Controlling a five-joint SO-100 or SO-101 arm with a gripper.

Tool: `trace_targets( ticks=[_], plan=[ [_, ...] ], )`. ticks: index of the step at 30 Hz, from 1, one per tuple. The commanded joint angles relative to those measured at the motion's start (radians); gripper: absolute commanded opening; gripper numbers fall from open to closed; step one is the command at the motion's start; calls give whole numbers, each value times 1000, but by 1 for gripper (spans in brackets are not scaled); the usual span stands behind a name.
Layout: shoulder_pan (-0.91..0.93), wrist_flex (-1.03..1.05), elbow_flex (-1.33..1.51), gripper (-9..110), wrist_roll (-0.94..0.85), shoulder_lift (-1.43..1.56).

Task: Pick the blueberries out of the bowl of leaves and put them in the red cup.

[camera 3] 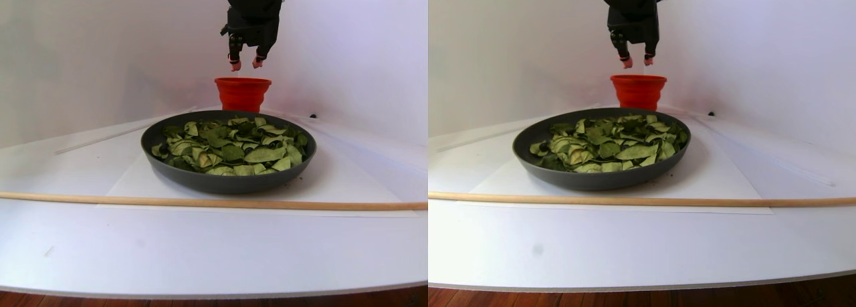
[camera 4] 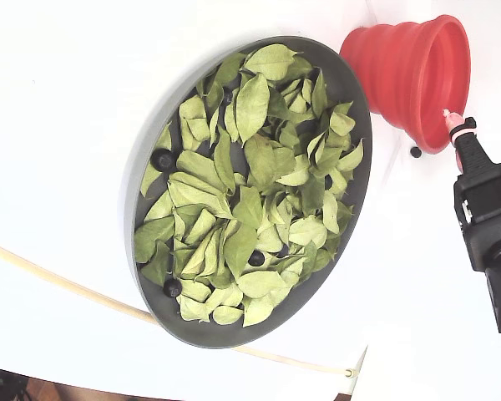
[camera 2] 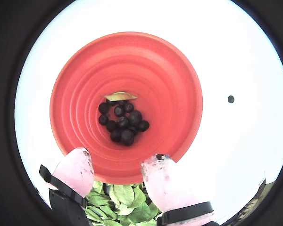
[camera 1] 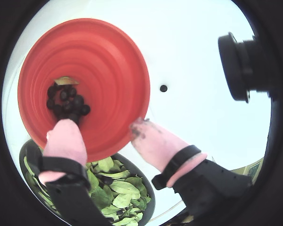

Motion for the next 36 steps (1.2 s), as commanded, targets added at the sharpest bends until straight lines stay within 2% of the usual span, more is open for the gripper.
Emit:
trace_targets(
  ticks=[1,15,36],
  plan=[
    [32,20,11,19,-12,198],
    [69,81,179,19,-40,324],
    [114,86,350,18,-11,350]
  ],
)
